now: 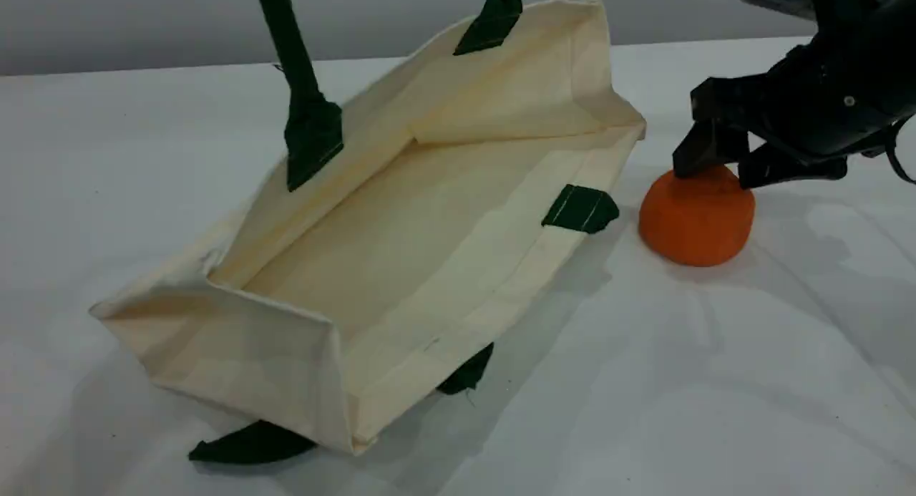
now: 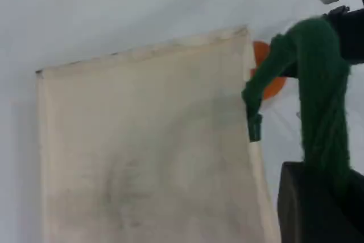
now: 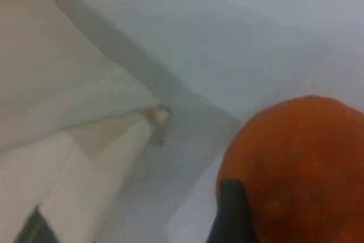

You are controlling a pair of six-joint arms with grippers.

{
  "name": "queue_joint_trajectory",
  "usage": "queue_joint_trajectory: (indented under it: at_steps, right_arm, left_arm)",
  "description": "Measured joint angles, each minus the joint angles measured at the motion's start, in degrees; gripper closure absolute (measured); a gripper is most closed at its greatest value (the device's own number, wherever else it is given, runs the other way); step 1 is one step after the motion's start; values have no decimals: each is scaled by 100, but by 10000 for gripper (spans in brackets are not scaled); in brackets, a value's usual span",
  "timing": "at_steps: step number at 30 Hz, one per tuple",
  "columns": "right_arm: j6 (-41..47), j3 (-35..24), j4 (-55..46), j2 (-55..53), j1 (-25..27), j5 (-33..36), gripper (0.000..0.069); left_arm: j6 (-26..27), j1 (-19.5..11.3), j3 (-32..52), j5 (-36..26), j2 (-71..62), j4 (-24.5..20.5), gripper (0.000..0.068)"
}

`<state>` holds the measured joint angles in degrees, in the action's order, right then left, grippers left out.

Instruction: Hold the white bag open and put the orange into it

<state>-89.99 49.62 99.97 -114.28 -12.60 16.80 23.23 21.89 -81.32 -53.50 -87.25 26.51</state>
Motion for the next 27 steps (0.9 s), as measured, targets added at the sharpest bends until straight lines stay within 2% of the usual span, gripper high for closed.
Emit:
queue_joint_trajectory:
  at_steps: [4,11,14,18,20,27]
  right_arm:
    - [0,181,0,-175,0,22,199]
    - [8,402,0,-647,0,28,217]
    - [2,402,23,-846,0,74,301]
    - [2,405,23,-894,0,86,550]
    - [2,405,23,-894,0,86,631]
    - [2,117,-270,-422,0,-167,657]
  left_arm:
    - [-223,-7,0,5,0,-261,606]
    - [-241,-7,5,-17,0,-263,606]
    - [-241,-7,5,-17,0,-263,606]
    - [-241,-7,5,-17,0,-263,606]
    - [-241,-7,5,-22,0,-263,606]
    - [-254,-7,5,-17,0,-254,606]
